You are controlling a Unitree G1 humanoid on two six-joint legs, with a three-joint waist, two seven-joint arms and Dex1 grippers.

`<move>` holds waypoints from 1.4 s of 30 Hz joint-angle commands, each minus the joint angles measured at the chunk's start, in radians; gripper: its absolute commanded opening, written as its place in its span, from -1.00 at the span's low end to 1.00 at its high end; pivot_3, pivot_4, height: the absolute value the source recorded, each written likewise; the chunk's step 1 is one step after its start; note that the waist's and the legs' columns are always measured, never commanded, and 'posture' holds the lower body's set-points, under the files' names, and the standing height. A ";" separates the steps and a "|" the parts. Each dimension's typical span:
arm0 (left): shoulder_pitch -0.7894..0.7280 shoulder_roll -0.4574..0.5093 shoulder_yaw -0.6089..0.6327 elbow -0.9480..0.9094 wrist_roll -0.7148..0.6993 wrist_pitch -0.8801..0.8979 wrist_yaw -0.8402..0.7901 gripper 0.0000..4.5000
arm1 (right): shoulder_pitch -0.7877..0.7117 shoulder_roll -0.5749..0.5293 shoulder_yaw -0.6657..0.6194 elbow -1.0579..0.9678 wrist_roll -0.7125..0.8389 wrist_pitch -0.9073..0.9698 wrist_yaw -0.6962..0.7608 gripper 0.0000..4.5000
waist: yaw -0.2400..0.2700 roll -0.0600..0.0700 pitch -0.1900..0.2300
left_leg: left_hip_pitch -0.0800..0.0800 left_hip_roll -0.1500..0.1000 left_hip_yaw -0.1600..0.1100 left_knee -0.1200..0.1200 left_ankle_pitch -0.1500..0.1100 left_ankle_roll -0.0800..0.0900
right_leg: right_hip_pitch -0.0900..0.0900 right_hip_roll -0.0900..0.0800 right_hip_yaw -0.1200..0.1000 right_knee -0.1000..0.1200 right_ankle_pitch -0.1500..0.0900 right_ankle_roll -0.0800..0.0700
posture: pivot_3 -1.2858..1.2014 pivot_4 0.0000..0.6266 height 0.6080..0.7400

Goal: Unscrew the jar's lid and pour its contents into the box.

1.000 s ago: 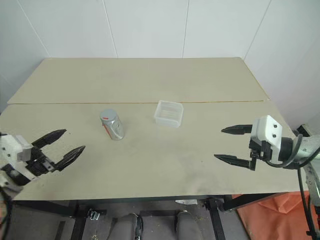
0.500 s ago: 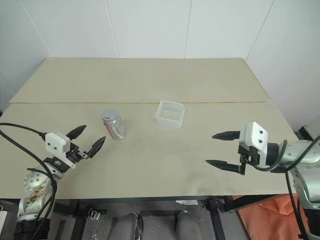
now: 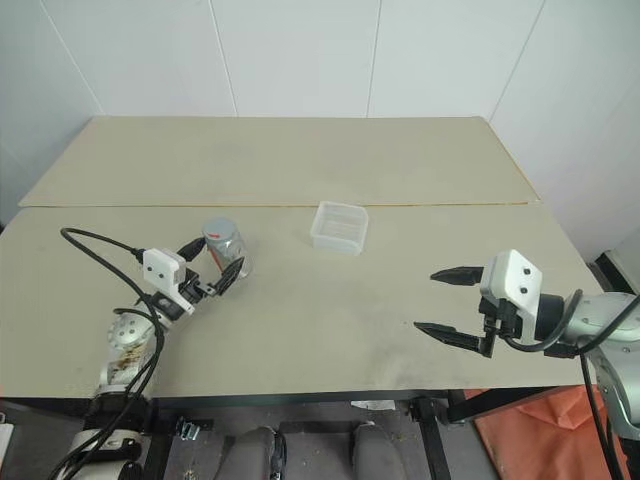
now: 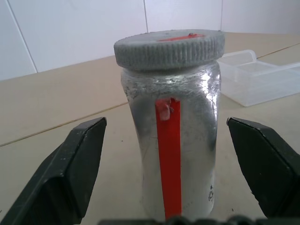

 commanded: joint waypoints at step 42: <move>-0.016 0.000 -0.213 -0.339 -0.147 0.293 -0.249 -0.12 | -0.423 0.697 0.515 -0.197 -0.170 0.214 -0.737 1.00 | -0.009 0.000 0.000 | -0.005 0.000 -0.003 -0.001 0.000 0.000 | -0.004 0.001 -0.001 0.001 0.003 -0.004 | 0.03 -0.52 1.00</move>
